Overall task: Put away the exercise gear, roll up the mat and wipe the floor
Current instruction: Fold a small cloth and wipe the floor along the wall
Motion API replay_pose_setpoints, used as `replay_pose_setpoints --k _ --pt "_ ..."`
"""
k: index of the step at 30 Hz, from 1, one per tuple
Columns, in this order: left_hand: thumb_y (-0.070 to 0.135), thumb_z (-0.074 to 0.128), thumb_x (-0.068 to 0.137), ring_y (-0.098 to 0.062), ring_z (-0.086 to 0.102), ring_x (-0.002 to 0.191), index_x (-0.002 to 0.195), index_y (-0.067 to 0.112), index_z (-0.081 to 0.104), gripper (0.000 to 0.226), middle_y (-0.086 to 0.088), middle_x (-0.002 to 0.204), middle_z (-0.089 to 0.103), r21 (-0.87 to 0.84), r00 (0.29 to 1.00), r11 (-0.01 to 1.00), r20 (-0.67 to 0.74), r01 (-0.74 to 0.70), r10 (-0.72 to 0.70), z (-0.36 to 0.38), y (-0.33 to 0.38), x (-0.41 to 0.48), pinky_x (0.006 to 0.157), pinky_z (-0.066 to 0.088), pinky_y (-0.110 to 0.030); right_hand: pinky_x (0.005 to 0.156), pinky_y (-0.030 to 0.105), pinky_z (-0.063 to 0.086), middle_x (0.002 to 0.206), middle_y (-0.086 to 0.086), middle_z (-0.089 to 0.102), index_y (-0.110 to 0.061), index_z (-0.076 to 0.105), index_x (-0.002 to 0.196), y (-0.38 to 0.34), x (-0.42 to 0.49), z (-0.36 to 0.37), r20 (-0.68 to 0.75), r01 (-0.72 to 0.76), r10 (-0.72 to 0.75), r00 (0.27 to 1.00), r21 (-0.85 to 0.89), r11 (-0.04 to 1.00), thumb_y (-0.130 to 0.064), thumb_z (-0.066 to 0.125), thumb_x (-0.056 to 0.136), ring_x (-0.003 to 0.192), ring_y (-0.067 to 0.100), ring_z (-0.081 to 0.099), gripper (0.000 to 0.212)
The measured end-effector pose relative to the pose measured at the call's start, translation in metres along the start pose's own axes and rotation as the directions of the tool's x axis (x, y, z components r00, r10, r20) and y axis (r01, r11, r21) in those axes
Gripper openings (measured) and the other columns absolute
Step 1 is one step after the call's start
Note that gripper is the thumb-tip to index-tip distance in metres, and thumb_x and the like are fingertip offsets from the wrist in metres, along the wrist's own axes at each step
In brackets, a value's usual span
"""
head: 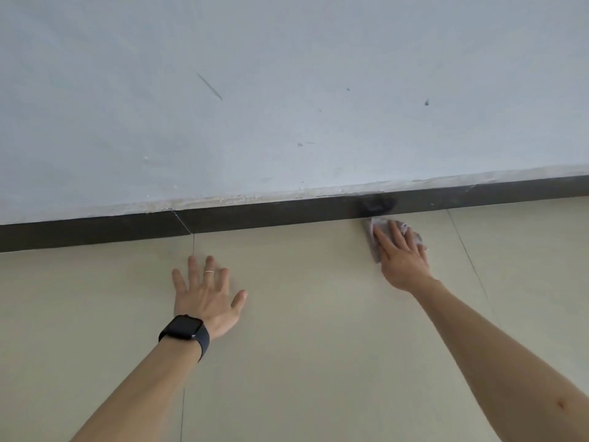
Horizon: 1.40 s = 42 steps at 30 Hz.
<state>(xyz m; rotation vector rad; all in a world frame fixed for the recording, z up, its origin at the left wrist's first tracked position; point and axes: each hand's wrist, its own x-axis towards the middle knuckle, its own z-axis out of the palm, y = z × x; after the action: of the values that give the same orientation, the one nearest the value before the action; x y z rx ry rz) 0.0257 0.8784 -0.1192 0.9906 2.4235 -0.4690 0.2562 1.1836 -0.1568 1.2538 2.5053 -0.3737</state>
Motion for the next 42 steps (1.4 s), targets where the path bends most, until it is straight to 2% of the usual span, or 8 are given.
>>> replay_pose_setpoints --k 5,12,20,24,31,34,37,42 --pt "0.077 0.020 0.089 -0.035 -0.027 0.147 0.150 0.046 -0.019 0.079 0.002 0.159 -0.034 -0.196 0.978 0.962 0.047 -0.191 0.204 0.012 0.119 -0.030 0.112 0.000 -0.071 0.114 0.065 0.003 0.164 -0.001 -0.012 -0.045 0.005 0.152 0.038 0.008 -0.002 0.030 -0.284 0.283 0.959 0.185 0.941 -0.030 0.028 0.100 0.148 0.039 -0.012 0.058" --pt "0.090 0.036 0.075 -0.048 -0.025 0.143 0.139 0.060 -0.029 0.096 -0.005 0.157 -0.037 -0.164 0.986 0.980 0.104 -0.111 0.129 0.017 0.186 -0.029 0.101 0.024 -0.077 0.117 0.061 -0.008 0.165 -0.008 -0.010 -0.053 0.003 0.150 0.000 -0.018 0.022 -0.045 0.294 -0.291 0.956 0.057 0.954 -0.045 0.019 0.103 0.150 0.027 -0.018 0.050" --pt "0.093 0.031 0.070 -0.044 -0.024 0.145 0.134 0.064 -0.032 0.094 -0.001 0.155 -0.040 -0.154 0.988 0.982 0.085 -0.114 0.128 0.017 0.183 -0.028 0.104 0.029 -0.073 0.117 0.060 0.004 0.165 -0.005 -0.002 -0.050 0.008 0.150 0.170 0.020 -0.014 -0.050 -0.241 0.255 0.966 0.198 0.950 -0.050 0.014 0.100 0.150 0.029 -0.007 0.051" --pt "0.094 0.035 0.067 -0.045 -0.023 0.145 0.134 0.066 -0.029 0.097 0.000 0.156 -0.038 -0.169 0.987 0.980 0.103 -0.105 0.123 0.014 0.184 -0.026 0.102 0.030 -0.074 0.114 0.066 0.004 0.165 0.000 -0.003 -0.044 0.012 0.151 0.143 -0.001 -0.007 -0.052 -0.223 0.237 0.970 0.193 0.956 -0.037 0.025 0.102 0.149 0.036 -0.007 0.052" --pt "0.095 0.036 0.065 -0.043 -0.019 0.146 0.134 0.066 -0.029 0.098 0.001 0.157 -0.037 -0.157 0.986 0.984 0.128 -0.087 0.107 0.008 0.185 -0.026 0.102 0.030 -0.074 0.119 0.056 -0.004 0.165 -0.006 -0.008 -0.051 0.000 0.150 0.083 -0.122 0.048 -0.111 0.162 -0.149 0.983 0.117 0.980 -0.032 0.029 0.101 0.150 0.029 -0.014 0.060" --pt "0.094 0.037 0.066 -0.043 -0.016 0.147 0.135 0.066 -0.028 0.098 0.002 0.158 -0.035 -0.126 0.987 0.989 0.129 -0.077 0.094 0.007 0.186 -0.025 0.101 0.030 -0.075 0.118 0.055 0.004 0.165 -0.007 -0.007 -0.051 0.002 0.151 0.164 -0.112 0.043 -0.121 -0.096 0.114 0.986 0.147 0.984 -0.036 0.024 0.103 0.151 0.028 -0.009 0.054" --pt "0.095 0.034 0.067 -0.043 -0.015 0.147 0.138 0.062 -0.026 0.099 -0.001 0.159 -0.032 -0.083 0.987 0.994 0.138 -0.067 0.078 0.006 0.189 -0.027 0.104 0.021 -0.077 0.117 0.059 0.006 0.165 -0.005 -0.006 -0.048 0.007 0.151 0.226 -0.138 0.043 -0.034 -0.402 0.428 0.903 0.284 0.871 -0.034 0.024 0.103 0.151 0.029 -0.009 0.053" --pt "0.069 0.019 0.095 -0.040 -0.021 0.147 0.147 0.052 -0.022 0.068 -0.001 0.160 -0.031 0.165 0.972 0.959 0.010 -0.232 0.233 0.008 0.205 -0.046 0.108 0.010 -0.076 0.117 0.063 0.003 0.165 -0.005 -0.011 -0.049 0.001 0.152 0.143 -0.229 0.085 -0.070 -0.243 0.271 0.960 0.270 0.932 -0.017 0.037 0.096 0.149 0.032 -0.017 0.074"
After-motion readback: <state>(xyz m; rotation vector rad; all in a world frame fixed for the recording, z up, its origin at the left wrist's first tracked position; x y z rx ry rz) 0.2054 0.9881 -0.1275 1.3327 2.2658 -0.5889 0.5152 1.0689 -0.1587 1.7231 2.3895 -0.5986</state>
